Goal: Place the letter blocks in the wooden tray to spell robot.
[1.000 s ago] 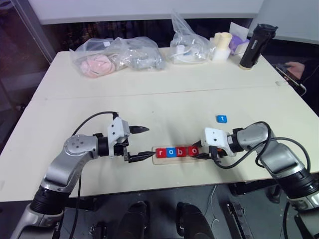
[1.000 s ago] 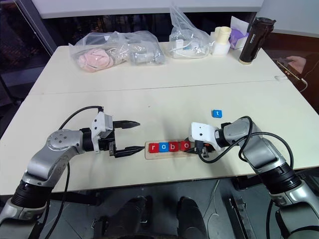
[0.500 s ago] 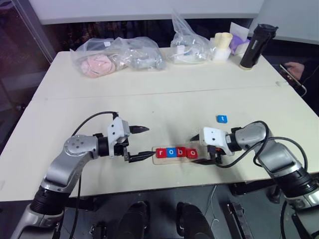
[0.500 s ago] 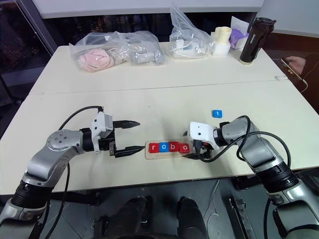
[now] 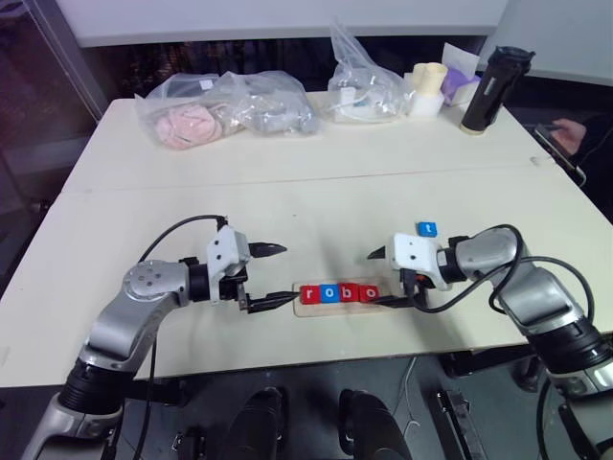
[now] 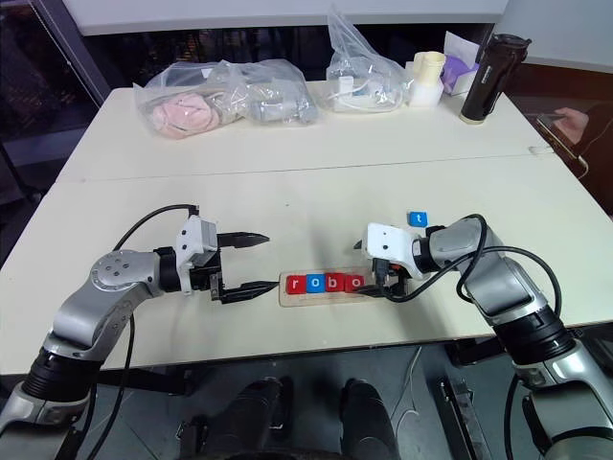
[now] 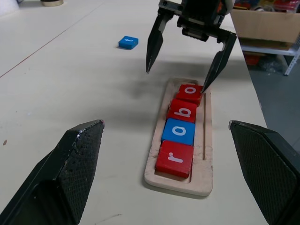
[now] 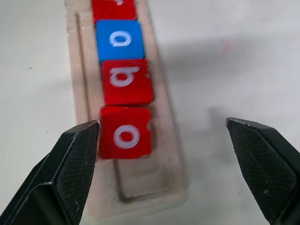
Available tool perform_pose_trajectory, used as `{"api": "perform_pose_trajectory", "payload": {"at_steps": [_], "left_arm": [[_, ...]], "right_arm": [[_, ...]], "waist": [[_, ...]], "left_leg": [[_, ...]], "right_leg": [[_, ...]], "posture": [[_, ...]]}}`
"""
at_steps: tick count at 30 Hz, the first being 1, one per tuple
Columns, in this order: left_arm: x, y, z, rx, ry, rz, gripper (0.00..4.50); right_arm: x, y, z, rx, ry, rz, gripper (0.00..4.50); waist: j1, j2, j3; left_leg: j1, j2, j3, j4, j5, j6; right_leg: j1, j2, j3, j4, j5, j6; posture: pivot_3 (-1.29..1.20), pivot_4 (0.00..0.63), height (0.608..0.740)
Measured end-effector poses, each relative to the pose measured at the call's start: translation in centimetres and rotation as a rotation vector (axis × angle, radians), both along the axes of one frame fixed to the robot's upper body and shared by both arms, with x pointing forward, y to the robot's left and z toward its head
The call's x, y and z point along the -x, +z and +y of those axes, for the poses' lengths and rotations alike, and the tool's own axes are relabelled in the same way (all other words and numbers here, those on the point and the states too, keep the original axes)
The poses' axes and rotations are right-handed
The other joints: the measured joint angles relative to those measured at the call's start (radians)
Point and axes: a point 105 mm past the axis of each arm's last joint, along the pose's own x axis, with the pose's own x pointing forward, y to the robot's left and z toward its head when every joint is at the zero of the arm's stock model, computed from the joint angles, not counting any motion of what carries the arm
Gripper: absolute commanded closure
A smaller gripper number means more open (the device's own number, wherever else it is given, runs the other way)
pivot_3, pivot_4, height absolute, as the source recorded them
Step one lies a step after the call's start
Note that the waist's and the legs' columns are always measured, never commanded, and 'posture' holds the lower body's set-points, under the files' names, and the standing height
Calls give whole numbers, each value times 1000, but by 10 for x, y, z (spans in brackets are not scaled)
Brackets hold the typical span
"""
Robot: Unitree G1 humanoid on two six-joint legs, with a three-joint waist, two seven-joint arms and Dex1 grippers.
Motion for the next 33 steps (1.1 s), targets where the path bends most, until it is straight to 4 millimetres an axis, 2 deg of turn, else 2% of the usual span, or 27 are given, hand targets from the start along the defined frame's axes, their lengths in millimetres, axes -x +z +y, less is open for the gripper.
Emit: {"api": "perform_pose_trajectory", "payload": {"at_steps": [17, 24, 28, 33], "left_arm": [[0, 0, -1, 7, -3, 1, 0], [1, 0, -2, 6, -7, 3, 0], [1, 0, -3, 7, -8, 2, 0], [1, 0, -3, 7, -9, 1, 0]], "right_arm": [[-7, -3, -5, 18, -19, -35, 91], [-8, 1, -2, 13, -11, -43, 91], [0, 16, 1, -23, 11, -38, 91], [-7, 24, -10, -13, -41, -91, 91]], "waist": [[0, 0, 0], [0, 0, 0], [1, 0, 0], [0, 0, 0]], "left_leg": [[0, 0, 0, 2, 0, 0], [0, 0, 0, 2, 0, 0], [0, 0, 0, 3, 0, 0], [0, 0, 0, 3, 0, 0]], "right_leg": [[1, 0, 0, 0, 1, 0], [1, 0, 0, 0, 1, 0], [1, 0, 0, 0, 1, 0], [1, 0, 0, 0, 1, 0]], "posture": [[0, 150, 738], [0, 150, 738], [0, 150, 738], [0, 150, 738]]}}
